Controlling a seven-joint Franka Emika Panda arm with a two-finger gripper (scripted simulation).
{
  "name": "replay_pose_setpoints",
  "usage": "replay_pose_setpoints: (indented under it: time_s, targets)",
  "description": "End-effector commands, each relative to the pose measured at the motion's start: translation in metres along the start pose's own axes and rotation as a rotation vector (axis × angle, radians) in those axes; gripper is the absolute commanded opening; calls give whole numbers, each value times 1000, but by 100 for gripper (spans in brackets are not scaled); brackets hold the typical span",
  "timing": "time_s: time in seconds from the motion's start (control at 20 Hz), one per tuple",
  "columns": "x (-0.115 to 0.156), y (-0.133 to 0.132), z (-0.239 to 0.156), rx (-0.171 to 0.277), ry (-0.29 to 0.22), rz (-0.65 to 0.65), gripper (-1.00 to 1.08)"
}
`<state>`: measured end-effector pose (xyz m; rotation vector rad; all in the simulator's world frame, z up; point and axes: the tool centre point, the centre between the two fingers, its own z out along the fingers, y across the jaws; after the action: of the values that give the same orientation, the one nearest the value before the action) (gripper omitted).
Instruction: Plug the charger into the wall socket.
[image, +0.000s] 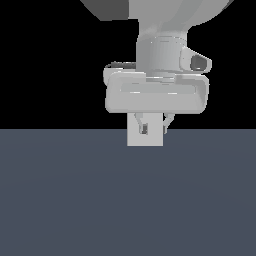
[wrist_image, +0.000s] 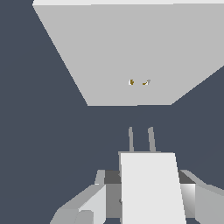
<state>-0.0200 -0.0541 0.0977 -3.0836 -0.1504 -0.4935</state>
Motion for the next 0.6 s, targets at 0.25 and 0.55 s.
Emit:
replay_pose_setpoints:
  time_s: [0.25,0.55]
  targets:
    - [3,3,-2,6,-1,-16,-100]
    - [5,3,-1,6,-2,-15,-100]
